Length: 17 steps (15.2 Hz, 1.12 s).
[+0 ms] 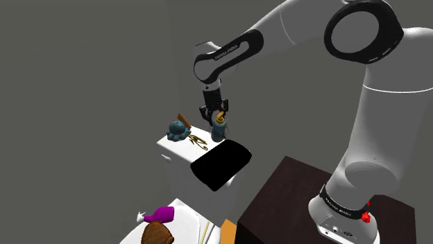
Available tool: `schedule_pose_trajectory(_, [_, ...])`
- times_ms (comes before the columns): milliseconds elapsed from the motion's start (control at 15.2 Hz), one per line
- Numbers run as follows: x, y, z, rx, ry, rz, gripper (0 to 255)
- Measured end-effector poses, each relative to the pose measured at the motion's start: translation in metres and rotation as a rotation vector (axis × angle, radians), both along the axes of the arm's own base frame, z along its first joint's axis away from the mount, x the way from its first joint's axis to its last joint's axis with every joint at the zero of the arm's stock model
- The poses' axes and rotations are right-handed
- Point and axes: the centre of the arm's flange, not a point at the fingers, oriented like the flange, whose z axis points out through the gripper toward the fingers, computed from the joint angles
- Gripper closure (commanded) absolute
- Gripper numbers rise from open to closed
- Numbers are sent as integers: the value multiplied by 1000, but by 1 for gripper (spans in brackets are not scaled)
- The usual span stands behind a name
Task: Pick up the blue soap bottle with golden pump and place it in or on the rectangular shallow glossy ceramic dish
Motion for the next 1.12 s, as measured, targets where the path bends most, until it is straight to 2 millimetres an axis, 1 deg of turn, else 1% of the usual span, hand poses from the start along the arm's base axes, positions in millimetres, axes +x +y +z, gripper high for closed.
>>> schedule_pose_trajectory(198, [-34,20,7,0,0,0,255])
schedule_pose_trajectory(330, [-43,25,0,0,0,0,255])
schedule_pose_trajectory(528, [-46,28,-15,0,1,0,255])
schedule_pose_trajectory(1122, [-47,28,-62,0,1,0,255])
